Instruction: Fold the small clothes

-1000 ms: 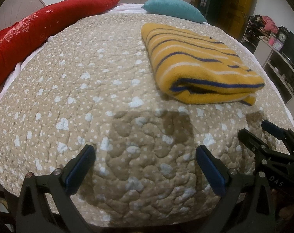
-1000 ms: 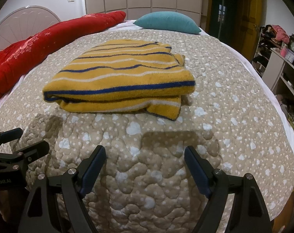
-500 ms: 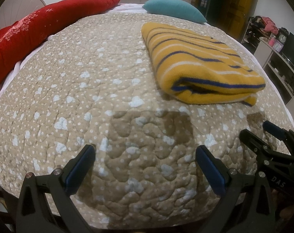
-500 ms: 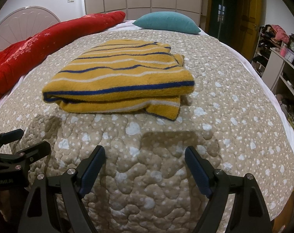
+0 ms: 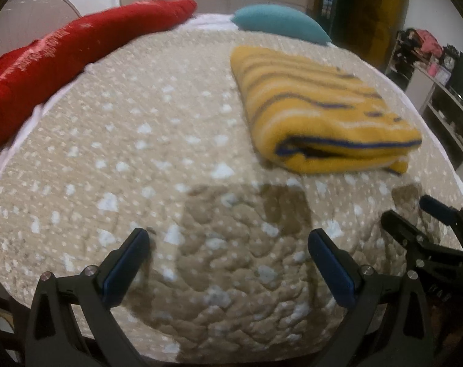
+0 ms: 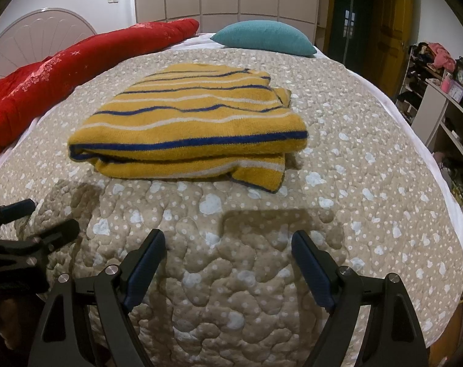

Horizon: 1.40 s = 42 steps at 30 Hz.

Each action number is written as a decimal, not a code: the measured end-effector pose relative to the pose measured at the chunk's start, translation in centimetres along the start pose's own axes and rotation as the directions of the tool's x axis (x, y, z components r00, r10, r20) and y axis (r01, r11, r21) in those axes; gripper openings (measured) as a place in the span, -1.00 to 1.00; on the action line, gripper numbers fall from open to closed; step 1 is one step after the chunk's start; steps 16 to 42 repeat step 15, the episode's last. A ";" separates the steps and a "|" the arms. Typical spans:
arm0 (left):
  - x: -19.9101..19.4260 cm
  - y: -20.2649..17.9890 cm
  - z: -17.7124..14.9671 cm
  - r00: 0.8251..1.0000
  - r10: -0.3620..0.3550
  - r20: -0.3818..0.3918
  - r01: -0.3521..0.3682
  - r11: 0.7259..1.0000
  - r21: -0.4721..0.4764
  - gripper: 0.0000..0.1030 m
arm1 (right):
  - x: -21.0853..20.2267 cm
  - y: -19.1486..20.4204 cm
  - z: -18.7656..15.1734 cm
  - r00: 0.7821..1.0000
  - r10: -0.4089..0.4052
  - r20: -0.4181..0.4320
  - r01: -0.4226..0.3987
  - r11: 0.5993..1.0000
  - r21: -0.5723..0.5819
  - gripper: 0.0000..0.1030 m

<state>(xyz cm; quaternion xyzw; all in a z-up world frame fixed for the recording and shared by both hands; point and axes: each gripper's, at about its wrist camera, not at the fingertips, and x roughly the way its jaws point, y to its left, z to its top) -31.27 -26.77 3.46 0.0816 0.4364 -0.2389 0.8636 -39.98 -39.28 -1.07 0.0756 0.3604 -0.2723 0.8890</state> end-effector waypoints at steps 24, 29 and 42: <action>0.3 3.8 3.0 1.000 0.003 0.028 -0.002 1.000 -0.029 1.00 | -1.3 3.1 4.0 0.997 -0.011 0.080 0.019 0.994 -0.107 0.73; 0.3 3.8 3.0 1.000 0.003 0.028 -0.002 1.000 -0.029 1.00 | -1.3 3.1 4.0 0.997 -0.011 0.080 0.019 0.994 -0.107 0.73; 0.3 3.8 3.0 1.000 0.003 0.028 -0.002 1.000 -0.029 1.00 | -1.3 3.1 4.0 0.997 -0.011 0.080 0.019 0.994 -0.107 0.73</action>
